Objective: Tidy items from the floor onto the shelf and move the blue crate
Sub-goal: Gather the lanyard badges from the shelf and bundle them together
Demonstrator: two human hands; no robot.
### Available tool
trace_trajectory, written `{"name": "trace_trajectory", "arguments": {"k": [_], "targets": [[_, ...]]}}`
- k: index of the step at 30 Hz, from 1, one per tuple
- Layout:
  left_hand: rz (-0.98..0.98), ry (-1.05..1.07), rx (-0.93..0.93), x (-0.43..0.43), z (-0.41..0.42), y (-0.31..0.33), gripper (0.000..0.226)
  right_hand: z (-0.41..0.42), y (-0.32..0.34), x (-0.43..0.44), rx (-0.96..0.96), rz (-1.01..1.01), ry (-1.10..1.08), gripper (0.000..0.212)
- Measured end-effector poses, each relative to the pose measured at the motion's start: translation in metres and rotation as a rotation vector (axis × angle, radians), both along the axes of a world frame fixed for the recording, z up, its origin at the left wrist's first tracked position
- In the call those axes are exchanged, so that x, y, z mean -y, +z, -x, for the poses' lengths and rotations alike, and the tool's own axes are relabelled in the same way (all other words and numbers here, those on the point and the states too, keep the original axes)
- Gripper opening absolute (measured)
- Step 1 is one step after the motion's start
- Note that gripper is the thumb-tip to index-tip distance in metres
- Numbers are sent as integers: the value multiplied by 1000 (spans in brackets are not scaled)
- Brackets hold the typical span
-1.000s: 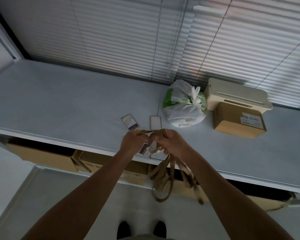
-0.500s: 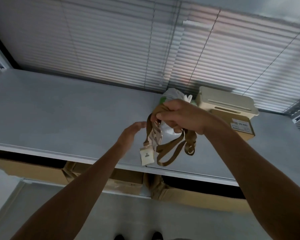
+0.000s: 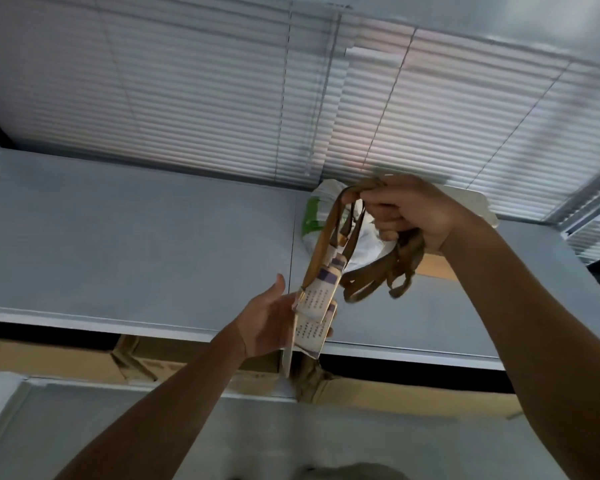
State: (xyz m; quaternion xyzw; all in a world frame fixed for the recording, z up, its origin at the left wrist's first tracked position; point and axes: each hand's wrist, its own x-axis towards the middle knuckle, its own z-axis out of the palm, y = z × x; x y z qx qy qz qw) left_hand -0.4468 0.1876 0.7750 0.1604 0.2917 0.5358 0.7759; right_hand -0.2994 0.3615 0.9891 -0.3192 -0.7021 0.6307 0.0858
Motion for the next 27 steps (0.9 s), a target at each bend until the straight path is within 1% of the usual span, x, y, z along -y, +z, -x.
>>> {"name": "trace_trajectory", "arguments": {"k": [1,4,7,9,11,13,15,16,18,19,20,23,25,27], "targets": [[-45,-14,-51,-1,0,-3,69,-3,-1,-1,-1,7,-3,28],[-120,-24,-292,-4,-5,6,56,-13,-2,-3,9,5,14,26],[-72,72,-504,-9,-10,13,32,-22,-2,0,31,0,45,25],[-51,132,-587,-10,-12,11,29,-27,-3,3,44,-15,52,25],[-39,164,-706,-9,-14,10,30,-33,-7,2,93,-86,-3,23],[-29,178,-884,-8,-16,8,33,-39,-18,-5,201,-221,-122,18],[-3,193,-1013,-7,-16,7,32,-46,-37,-15,354,-331,-225,11],[7,200,-1052,-7,-16,6,31,-49,-49,-20,425,-329,-248,7],[24,218,-1102,-7,-15,7,30,-53,-77,-25,537,-220,-248,3],[32,232,-1101,-7,-14,8,33,-55,-91,-25,579,-170,-247,4],[41,247,-1075,-7,-14,10,35,-56,-104,-26,598,-139,-257,7],[78,245,-994,-10,-16,16,36,-56,-136,-23,557,-55,-305,9],[71,216,-1032,-13,-20,19,27,-56,-150,-21,584,-45,-295,9],[64,184,-1132,-17,-23,24,25,-55,-152,-18,657,-43,-177,17]]}}
